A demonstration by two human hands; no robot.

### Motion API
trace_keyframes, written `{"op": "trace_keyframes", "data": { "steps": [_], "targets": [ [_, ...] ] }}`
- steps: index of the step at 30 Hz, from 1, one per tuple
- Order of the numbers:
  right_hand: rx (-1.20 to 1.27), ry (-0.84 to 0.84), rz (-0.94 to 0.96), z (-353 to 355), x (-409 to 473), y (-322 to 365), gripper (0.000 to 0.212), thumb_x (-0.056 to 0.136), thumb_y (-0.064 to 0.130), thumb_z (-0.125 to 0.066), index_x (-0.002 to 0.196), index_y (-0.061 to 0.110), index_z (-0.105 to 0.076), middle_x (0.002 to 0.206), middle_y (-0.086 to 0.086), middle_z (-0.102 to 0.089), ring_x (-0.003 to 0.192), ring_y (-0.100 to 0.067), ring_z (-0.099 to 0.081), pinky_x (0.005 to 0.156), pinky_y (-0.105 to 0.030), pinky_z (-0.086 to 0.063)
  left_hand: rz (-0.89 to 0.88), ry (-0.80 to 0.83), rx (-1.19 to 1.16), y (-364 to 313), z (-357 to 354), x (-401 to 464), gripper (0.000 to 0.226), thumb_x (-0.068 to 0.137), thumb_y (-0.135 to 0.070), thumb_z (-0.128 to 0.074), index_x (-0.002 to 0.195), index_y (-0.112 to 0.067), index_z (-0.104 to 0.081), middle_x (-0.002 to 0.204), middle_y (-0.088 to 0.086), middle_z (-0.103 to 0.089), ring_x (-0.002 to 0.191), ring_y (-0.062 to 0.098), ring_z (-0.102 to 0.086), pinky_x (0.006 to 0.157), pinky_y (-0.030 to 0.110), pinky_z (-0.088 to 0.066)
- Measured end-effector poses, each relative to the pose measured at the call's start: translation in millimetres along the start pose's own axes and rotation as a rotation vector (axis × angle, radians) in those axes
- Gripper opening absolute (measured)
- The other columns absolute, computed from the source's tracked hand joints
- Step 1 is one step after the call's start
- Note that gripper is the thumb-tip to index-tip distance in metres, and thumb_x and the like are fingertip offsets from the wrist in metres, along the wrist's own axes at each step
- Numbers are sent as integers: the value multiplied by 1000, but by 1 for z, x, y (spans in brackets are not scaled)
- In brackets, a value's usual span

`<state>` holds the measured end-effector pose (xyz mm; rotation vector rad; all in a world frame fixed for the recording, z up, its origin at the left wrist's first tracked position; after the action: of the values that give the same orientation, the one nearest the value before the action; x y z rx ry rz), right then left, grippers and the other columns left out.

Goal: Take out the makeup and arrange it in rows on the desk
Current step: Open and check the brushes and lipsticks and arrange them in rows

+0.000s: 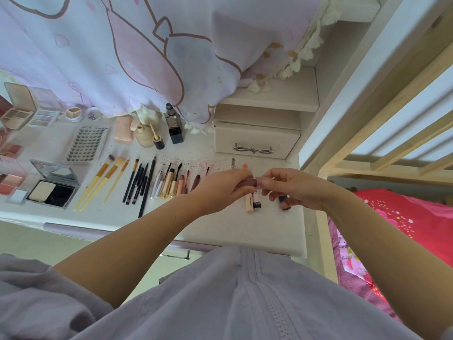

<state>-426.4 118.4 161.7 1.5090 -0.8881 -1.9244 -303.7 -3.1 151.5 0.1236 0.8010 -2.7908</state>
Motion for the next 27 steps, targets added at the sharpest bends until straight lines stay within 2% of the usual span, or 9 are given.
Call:
{"op": "trace_keyframes", "data": {
  "steps": [4, 6, 9, 11, 14, 18, 20, 24, 27],
  "targets": [
    [-24, -19, -53, -1, 2, 2, 54, 97, 53, -33, 96, 8, -63, 64, 0, -55, 51, -9, -43, 51, -22, -32, -29, 3, 29, 0, 0, 2, 33, 97, -41, -41, 120, -20, -49, 108, -5, -57, 84, 9, -47, 69, 26, -35],
    [-72, -12, -9, -2, 4, 2, 48, 98, 48, -37, 97, 6, -61, 62, 3, -50, 49, -7, -39, 48, -20, -30, -33, -2, 26, 0, -1, 3, 33, 97, -41, -41, 121, -20, -49, 109, -4, -57, 86, 11, -50, 69, 27, -37],
    [-113, -20, 31, 0, 4, 2, 31, 93, 42, -51, 102, 13, -59, 75, 4, -59, 62, -6, -49, 56, -19, -40, -27, -11, 25, 3, -1, 2, 33, 97, -42, -41, 122, -21, -49, 112, -5, -58, 91, 11, -52, 71, 25, -37],
    [-84, -13, 11, 0, 4, 2, 35, 92, 46, -51, 105, 14, -60, 81, 3, -63, 67, -7, -54, 58, -20, -43, -28, -11, 39, 4, 0, 1, 34, 97, -42, -41, 122, -21, -49, 113, -5, -58, 92, 12, -53, 70, 24, -34],
    [-78, 10, -9, -3, 3, 2, 44, 96, 50, -39, 95, 12, -61, 69, 2, -58, 56, -8, -48, 52, -20, -38, -46, -16, 78, 1, 0, 0, 35, 97, -43, -40, 123, -21, -48, 113, -5, -57, 89, 10, -51, 69, 24, -33],
    [-142, -9, 76, -1, 4, 2, 24, 94, 38, -52, 102, 16, -59, 78, 5, -60, 68, -7, -50, 60, -20, -43, -45, -23, 75, 2, 0, 2, 34, 97, -42, -40, 123, -21, -48, 114, -4, -57, 93, 13, -54, 69, 25, -35],
    [-136, -14, 76, 0, 5, 3, 28, 93, 41, -53, 108, 18, -58, 87, 4, -63, 73, -6, -55, 65, -22, -45, -41, -31, 79, 4, 0, 1, 35, 97, -43, -39, 123, -21, -47, 114, -3, -58, 93, 14, -55, 70, 25, -35],
    [-70, 26, 38, -1, 3, 2, 35, 97, 42, -42, 97, 15, -64, 83, -1, -65, 62, -5, -54, 59, -21, -42, -57, -18, 100, 2, 1, 2, 34, 97, -42, -39, 123, -21, -47, 113, -5, -56, 87, 11, -52, 69, 24, -33],
    [-203, 17, 86, 2, 2, 3, 28, 95, 33, -52, 101, 9, -64, 82, 4, -65, 63, -2, -53, 59, -19, -43, -55, 26, 114, 3, -1, 2, 34, 97, -44, -37, 121, -22, -47, 110, -6, -58, 81, 7, -48, 66, 24, -33]
  ]
}}
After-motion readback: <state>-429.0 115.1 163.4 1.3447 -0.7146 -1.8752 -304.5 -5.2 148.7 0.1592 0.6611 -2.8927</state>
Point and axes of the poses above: each hand's wrist, its own x-axis towards the middle knuckle, its own z-axis out of the back of the hand, y = z × x, the point moved 3 cm from there along x, towards the middle knuckle
